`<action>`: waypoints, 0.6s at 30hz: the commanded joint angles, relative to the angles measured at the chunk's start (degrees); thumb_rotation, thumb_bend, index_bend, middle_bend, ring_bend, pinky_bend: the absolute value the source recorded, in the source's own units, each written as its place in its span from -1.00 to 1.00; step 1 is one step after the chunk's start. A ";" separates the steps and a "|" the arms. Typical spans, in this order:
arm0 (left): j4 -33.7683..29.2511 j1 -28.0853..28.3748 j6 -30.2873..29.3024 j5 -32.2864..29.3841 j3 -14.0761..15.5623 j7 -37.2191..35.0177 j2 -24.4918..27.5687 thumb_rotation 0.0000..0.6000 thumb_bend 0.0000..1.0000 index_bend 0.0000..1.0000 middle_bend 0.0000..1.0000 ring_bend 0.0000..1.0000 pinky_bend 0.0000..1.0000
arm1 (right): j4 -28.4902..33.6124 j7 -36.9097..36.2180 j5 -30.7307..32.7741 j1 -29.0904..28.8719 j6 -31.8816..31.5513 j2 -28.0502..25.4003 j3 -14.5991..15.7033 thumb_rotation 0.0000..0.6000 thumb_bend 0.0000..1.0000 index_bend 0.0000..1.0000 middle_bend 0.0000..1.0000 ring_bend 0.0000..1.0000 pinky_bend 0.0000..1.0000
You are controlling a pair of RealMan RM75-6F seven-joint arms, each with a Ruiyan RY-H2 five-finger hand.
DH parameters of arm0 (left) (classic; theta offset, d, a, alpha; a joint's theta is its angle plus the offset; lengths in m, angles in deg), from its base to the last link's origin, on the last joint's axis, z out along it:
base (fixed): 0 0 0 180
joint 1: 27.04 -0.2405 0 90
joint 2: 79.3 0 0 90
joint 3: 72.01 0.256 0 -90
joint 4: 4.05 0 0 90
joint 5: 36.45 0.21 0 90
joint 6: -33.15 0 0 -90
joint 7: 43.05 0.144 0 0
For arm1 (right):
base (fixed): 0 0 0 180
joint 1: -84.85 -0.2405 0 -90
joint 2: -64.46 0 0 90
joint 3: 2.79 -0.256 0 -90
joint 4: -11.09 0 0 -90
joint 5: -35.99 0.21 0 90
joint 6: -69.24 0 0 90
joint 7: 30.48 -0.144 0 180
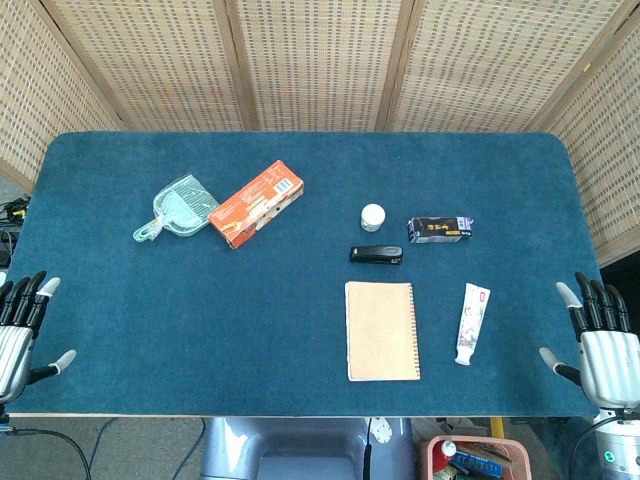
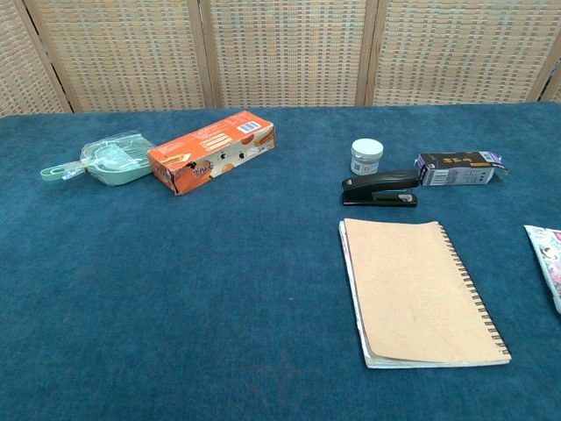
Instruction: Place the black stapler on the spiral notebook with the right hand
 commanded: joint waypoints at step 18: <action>1.21 2.34 4.40 -5.95 -2.67 2.01 -1.58 1.00 -0.93 -1.00 -1.00 -1.00 -1.00 | -0.70 -3.23 8.63 -20.61 30.66 0.03 -7.78 1.00 -1.00 -1.00 -1.00 -1.00 -1.00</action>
